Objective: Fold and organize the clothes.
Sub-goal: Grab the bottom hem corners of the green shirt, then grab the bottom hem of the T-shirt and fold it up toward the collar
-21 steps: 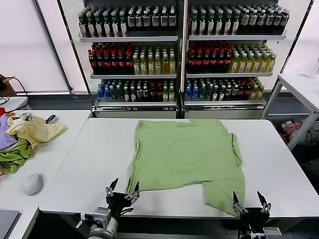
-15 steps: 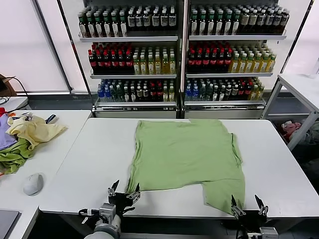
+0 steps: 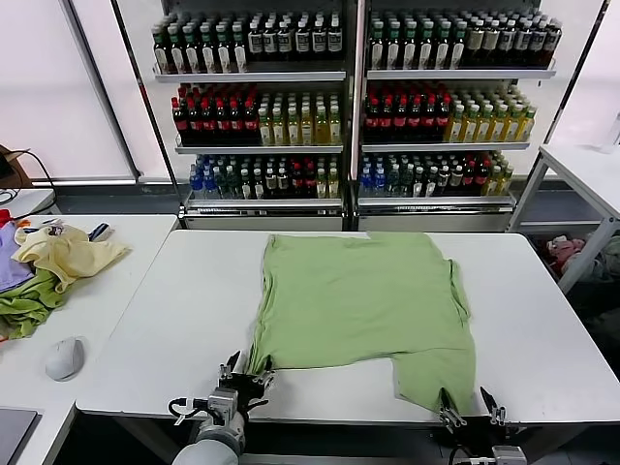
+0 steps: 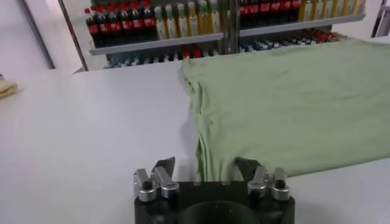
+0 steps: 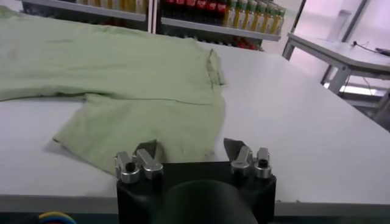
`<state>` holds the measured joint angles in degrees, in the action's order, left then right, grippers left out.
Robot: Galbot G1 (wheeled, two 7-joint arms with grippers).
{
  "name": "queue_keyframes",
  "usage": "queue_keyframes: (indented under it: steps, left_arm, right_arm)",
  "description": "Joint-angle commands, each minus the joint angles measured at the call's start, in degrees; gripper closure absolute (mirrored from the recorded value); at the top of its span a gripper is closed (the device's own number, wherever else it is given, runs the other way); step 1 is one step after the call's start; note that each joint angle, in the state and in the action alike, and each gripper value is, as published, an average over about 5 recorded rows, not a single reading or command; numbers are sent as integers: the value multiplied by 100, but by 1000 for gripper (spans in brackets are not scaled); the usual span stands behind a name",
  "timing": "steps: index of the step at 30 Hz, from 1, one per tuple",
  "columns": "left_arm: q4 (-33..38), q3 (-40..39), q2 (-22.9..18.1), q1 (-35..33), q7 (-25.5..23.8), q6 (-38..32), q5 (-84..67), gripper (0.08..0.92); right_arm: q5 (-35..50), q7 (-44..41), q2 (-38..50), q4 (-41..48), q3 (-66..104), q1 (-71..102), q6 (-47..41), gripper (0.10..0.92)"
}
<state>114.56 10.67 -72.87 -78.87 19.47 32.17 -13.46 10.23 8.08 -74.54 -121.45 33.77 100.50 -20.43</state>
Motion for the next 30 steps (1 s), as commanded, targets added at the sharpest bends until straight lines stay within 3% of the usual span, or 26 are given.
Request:
queue_keyframes:
  steps: [1, 13, 17, 22, 30]
  left_arm:
    - [-48, -43, 38, -18, -7, 116, -157, 511]
    - [520, 119, 292, -158, -49, -320, -615, 838]
    - [833, 204, 443, -173, -71, -514, -711, 891]
    - [1048, 238, 671, -45, -119, -642, -791, 891]
    - [628, 0, 937, 671, -132, -663, -929, 891]
  right_arm:
    - [18, -12, -8, 75, -37, -4, -59, 568]
    - [447, -240, 238, -309, 225, 10, 223, 890]
    - [568, -263, 341, -571, 356, -55, 366, 903]
    - [719, -265, 492, -743, 437, -327, 423, 903]
    - [804, -200, 760, -218, 365, -1191, 435, 903]
